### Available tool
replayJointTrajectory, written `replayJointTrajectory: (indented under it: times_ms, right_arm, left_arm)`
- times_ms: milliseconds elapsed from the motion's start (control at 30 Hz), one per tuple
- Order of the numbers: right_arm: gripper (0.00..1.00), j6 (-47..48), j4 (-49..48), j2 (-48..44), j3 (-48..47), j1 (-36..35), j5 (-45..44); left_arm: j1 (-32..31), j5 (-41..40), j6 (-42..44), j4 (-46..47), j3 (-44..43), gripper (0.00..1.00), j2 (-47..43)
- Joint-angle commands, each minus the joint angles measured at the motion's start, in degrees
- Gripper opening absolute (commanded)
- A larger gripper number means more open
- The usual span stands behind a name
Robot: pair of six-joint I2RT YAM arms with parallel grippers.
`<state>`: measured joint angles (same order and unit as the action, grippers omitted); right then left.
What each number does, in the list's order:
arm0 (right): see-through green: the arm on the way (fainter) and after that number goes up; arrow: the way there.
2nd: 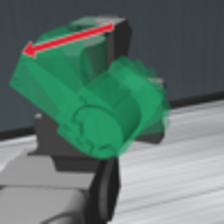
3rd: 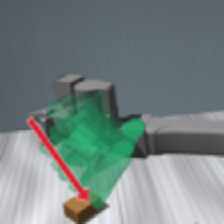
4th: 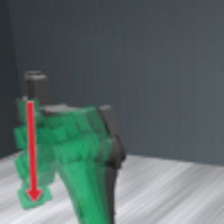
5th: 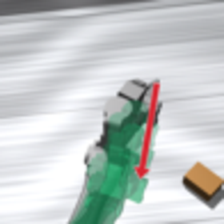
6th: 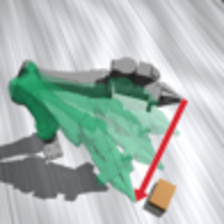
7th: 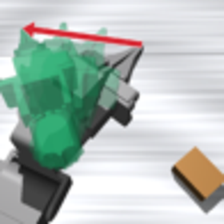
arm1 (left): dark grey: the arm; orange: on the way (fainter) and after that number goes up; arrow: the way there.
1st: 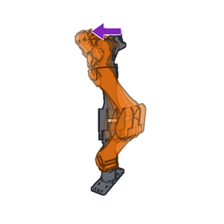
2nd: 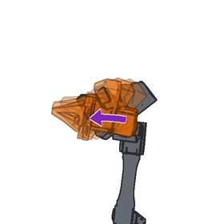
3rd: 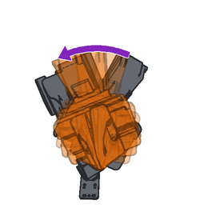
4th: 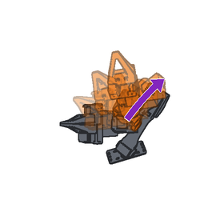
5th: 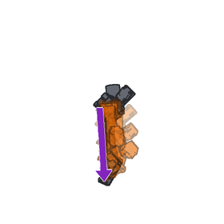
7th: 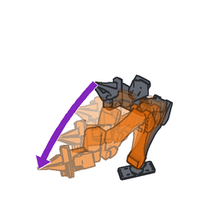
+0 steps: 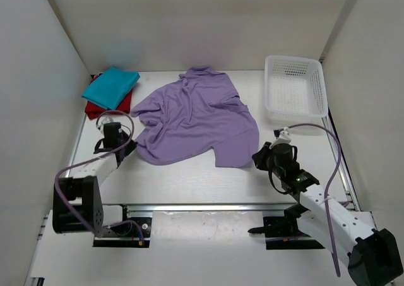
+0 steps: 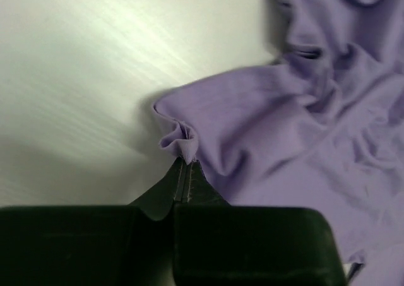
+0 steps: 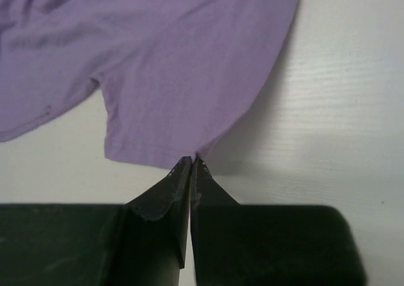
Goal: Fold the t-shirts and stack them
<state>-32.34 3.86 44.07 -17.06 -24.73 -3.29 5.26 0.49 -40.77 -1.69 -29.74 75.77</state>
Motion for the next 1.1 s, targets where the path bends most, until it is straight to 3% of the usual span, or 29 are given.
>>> replayJointTrajectory:
  times_ms: [0,200,300,400,533,633,767,900,967,1000,1033,1067]
  right_arm:
    - [0.00,2.3,2.7,-1.3,-7.2,-1.8,-7.1]
    - [0.00,3.8,14.2,1.6,-20.6,-5.0,-16.6]
    - [0.00,5.4,21.4,3.6,-30.1,-12.5,-26.4]
    - [0.00,6.5,29.9,5.8,-41.9,-18.9,-33.8]
    - [0.00,8.9,39.1,9.4,-61.2,-19.3,-35.1]
    - [0.00,13.0,40.3,14.6,-74.2,-21.7,-37.7]
    - [0.00,20.5,40.0,23.1,-93.0,-24.1,-35.5]
    - [0.00,23.7,43.3,35.5,-114.2,-18.9,-24.9]
    - [0.00,26.6,40.5,38.9,-117.5,-17.8,-25.1]
    - [0.00,26.2,38.4,40.1,-117.1,-15.7,-21.3]
    - [0.00,23.8,38.3,40.1,-116.5,-8.8,-17.3]
    - [0.00,21.6,37.7,41.3,-115.6,-5.1,-7.2]
  left_arm:
    - [-7.6,-10.0,5.2,-4.0,-5.8,0.00,-7.6]
    - [-21.3,-8.1,13.1,-16.4,-17.3,0.00,-12.6]
    - [-24.1,-5.9,15.8,-23.7,-24.3,0.00,-16.6]
    - [-20.5,-1.5,17.9,-30.6,-32.4,0.00,-20.6]
    - [-9.0,4.7,19.9,-40.0,-46.0,0.00,-20.8]
    - [-9.6,2.2,19.2,-43.2,-58.1,0.00,-17.4]
    - [-5.3,10.5,15.0,-40.4,-60.9,0.00,-15.3]
    - [-3.5,9.8,13.9,-41.3,-66.6,0.00,-12.1]
    - [-2.2,10.0,13.3,-41.2,-68.3,0.01,-11.2]
    - [-1.5,10.0,12.9,-40.5,-68.5,0.01,-10.9]
    - [-1.3,9.9,12.7,-39.8,-68.4,0.01,-10.4]
    - [-1.3,9.8,12.7,-39.5,-67.3,0.01,-9.9]
